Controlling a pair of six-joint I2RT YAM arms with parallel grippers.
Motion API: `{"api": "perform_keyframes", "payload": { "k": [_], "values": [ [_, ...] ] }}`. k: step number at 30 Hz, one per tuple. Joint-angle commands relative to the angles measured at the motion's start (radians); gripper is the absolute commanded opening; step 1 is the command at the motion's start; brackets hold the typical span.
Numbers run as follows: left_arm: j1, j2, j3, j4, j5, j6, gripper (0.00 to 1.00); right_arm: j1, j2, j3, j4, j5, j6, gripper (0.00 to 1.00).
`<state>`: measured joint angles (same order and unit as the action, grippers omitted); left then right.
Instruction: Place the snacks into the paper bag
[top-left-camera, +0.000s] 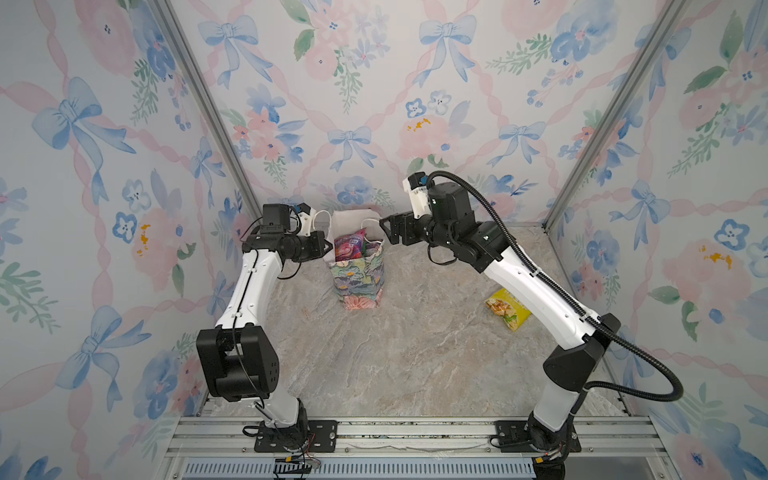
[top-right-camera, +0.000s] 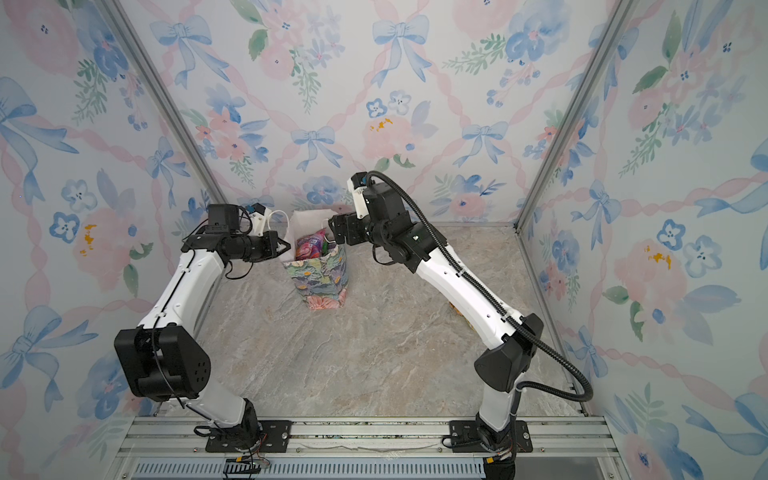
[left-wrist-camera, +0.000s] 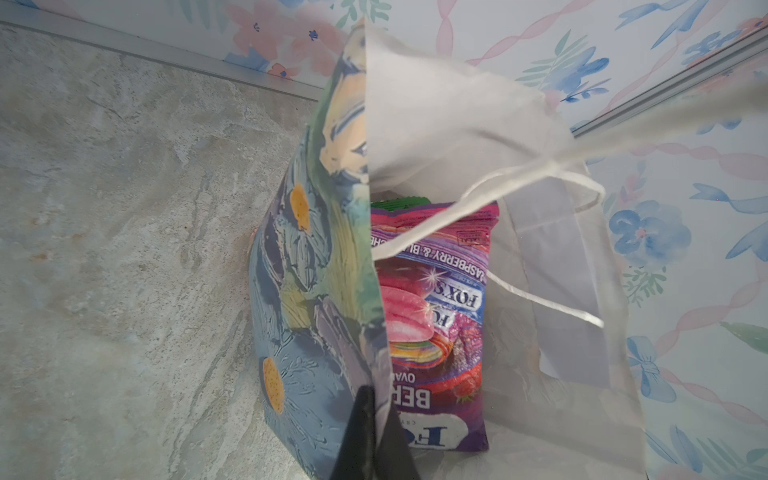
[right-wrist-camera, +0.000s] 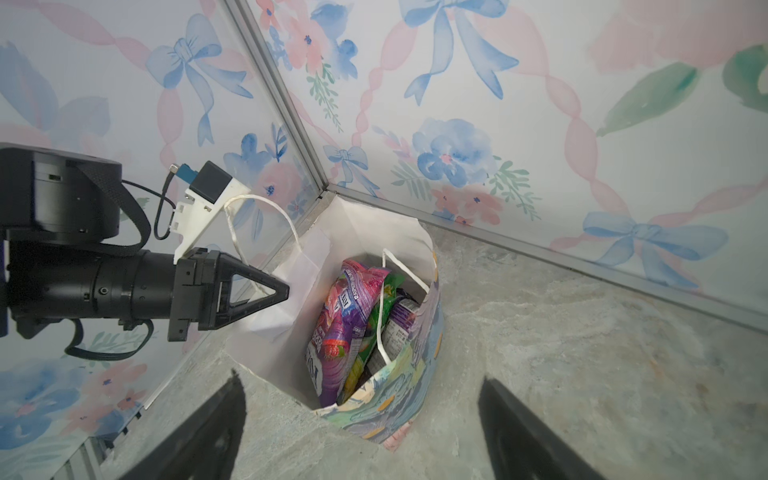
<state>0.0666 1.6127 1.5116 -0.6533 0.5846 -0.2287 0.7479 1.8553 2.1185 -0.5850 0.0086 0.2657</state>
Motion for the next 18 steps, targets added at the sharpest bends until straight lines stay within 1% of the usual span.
{"api": "perform_keyframes", "payload": {
  "k": [1,3,5,9,12,18],
  "values": [
    [0.004,-0.01,-0.002,0.003,0.041,0.005,0.0,0.001,0.122,0.154,-0.158,0.001,-0.076,0.77],
    [0.003,-0.01,0.001,0.004,0.046,0.005,0.0,-0.002,0.201,0.273,-0.231,0.032,-0.121,0.68],
    [0.001,-0.013,0.005,0.003,0.062,0.005,0.0,-0.002,0.269,0.374,-0.286,0.07,-0.163,0.64],
    [-0.012,-0.022,0.011,0.003,0.076,0.009,0.0,-0.002,0.37,0.521,-0.347,0.139,-0.263,0.58],
    [-0.018,-0.021,0.012,0.003,0.094,0.012,0.0,0.001,0.393,0.531,-0.332,0.164,-0.315,0.54],
    [-0.04,-0.014,0.036,0.003,0.122,0.011,0.0,0.001,0.41,0.519,-0.297,0.236,-0.396,0.5]
  ]
}}
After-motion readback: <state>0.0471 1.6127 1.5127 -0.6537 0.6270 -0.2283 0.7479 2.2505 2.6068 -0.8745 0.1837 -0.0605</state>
